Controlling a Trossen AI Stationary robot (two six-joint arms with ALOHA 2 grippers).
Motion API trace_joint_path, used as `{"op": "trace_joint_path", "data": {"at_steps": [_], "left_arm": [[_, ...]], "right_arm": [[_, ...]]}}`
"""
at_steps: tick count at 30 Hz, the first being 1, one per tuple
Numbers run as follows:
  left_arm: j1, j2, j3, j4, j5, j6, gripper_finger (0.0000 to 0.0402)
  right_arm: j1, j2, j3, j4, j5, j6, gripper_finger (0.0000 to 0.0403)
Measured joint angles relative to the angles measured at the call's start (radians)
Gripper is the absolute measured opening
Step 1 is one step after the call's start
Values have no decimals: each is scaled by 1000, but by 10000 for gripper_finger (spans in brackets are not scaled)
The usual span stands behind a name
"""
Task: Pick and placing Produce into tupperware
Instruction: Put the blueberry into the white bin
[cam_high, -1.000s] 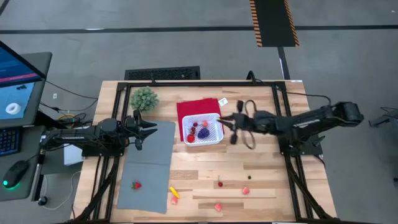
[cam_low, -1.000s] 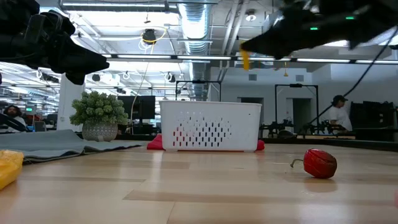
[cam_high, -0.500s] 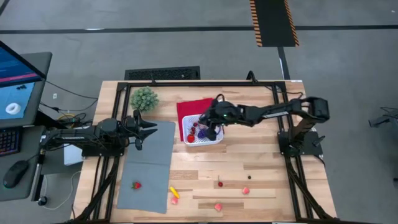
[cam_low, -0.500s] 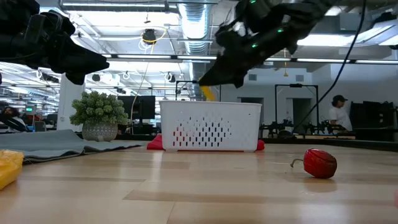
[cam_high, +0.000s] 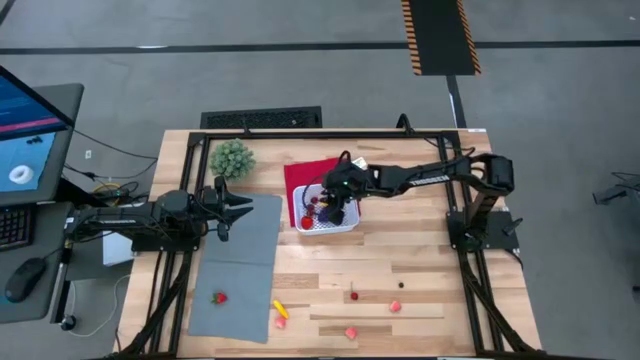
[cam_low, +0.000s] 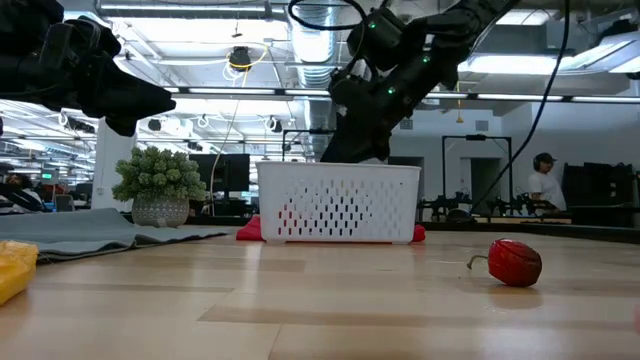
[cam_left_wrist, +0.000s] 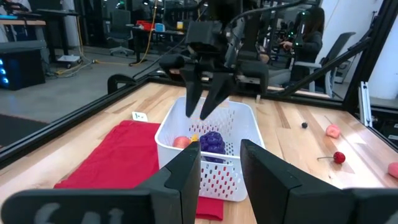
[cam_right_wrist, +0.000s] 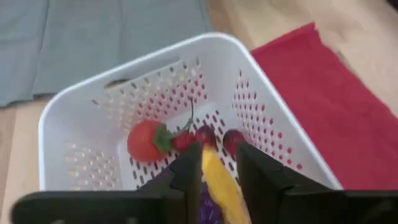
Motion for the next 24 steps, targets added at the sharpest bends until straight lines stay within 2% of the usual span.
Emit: {"op": "trace_joint_path", "data": {"at_steps": [4, 9, 16, 24], "left_arm": [[0, 0, 0, 0, 0, 0, 104], [0, 0, 0, 0, 0, 0, 104], [0, 0, 0, 0, 0, 0, 104], [0, 0, 0, 0, 0, 0, 104]], "right_arm": [[11, -64, 0, 1, -2, -17, 161], [44, -171, 0, -82, -12, -96, 178], [115, -358, -3, -185, -14, -93, 175], [269, -562, -84, -191, -14, -91, 157]]}}
